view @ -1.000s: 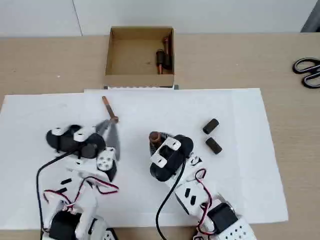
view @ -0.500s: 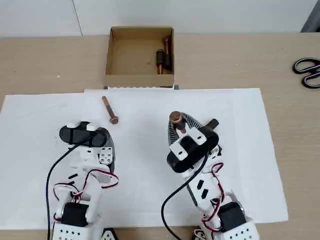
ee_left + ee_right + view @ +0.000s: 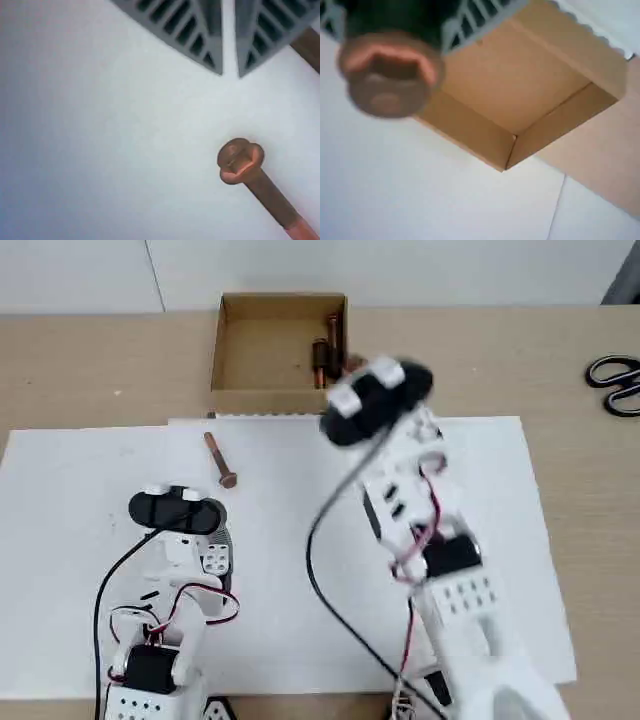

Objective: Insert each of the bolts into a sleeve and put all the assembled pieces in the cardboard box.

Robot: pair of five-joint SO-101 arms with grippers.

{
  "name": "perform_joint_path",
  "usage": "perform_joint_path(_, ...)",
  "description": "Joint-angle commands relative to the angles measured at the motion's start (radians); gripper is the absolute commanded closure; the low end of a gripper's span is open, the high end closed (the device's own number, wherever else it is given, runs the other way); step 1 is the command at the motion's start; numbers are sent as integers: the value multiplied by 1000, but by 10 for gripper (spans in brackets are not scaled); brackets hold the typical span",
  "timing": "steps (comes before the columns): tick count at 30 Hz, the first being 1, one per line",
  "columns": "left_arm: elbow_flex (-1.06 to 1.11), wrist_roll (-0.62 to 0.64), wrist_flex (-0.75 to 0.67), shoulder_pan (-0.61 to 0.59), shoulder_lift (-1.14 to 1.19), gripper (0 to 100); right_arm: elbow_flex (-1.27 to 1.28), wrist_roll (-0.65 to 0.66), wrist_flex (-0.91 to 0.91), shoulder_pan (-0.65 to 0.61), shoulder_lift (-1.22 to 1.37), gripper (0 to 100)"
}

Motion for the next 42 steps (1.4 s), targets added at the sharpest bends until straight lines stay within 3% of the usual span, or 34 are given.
perform_joint_path(1, -4, -2, 3, -2, -9, 994, -322, 8, -39, 8, 338, 995)
perform_joint_path(11, -4, -2, 3, -2, -9, 994, -1048, 31, -30, 51, 1081, 995)
perform_joint_path(16, -4, -2, 3, -2, -9, 994, -1393, 221, 30, 47, 1391, 995)
perform_joint_path(20, -4, -2, 3, -2, -9, 994, -1602, 293, 42, 47, 1570, 991)
perform_joint_path(24, -4, -2, 3, -2, -9, 994, -1734, 393, 177, 45, 1662, 954)
perform_joint_path(30, -4, -2, 3, -2, -9, 994, -1829, 419, 229, 68, 1732, 777)
perform_joint_path(38, -4, 0, 3, -2, -9, 994, -1838, 420, 245, 65, 1681, 814)
perform_joint_path(42, -4, 0, 3, -3, -9, 994, -1838, 420, 409, 65, 1592, 879)
